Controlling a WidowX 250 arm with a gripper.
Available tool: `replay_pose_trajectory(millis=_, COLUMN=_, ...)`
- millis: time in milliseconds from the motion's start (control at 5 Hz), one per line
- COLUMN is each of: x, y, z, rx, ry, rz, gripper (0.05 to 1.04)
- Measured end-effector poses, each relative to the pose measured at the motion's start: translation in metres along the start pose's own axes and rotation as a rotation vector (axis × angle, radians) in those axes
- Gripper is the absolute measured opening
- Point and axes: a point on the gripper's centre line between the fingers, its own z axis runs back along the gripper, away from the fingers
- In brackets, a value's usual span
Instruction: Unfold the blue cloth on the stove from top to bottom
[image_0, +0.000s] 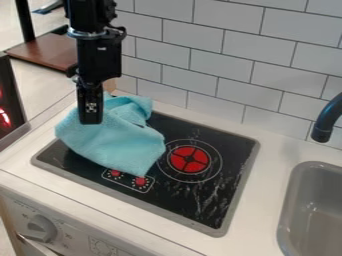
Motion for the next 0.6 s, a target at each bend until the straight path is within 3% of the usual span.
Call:
replay_pose_trajectory(millis=200, x=-0.014, y=-0.018, z=-0.001, rx=-0.010, ry=0.015, rz=-0.131, gripper=0.051)
replay_pose_trajectory(millis=400, x=-0.027, y=-0.036, z=-0.013, rx=-0.055, ry=0.056, rz=-0.289, gripper=0.051)
replay_pose_trajectory(millis=600, x=-0.045, y=-0.043, z=-0.030, rx=-0.066, ry=0.154, rz=-0.408, gripper=0.051)
